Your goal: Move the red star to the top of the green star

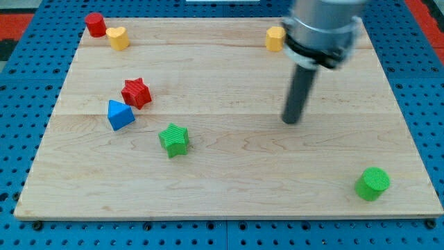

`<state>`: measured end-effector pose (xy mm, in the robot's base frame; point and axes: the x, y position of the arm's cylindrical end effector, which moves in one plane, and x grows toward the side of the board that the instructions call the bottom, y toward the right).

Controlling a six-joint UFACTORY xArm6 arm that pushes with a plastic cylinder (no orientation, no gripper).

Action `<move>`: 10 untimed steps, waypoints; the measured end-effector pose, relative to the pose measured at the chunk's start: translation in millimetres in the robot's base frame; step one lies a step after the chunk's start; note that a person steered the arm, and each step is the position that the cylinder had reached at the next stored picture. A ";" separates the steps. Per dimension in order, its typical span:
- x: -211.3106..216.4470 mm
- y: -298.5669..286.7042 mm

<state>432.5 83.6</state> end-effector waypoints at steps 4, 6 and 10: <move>-44.8 -256.0; -22.8 -134.7; 25.2 -223.6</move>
<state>457.7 -140.0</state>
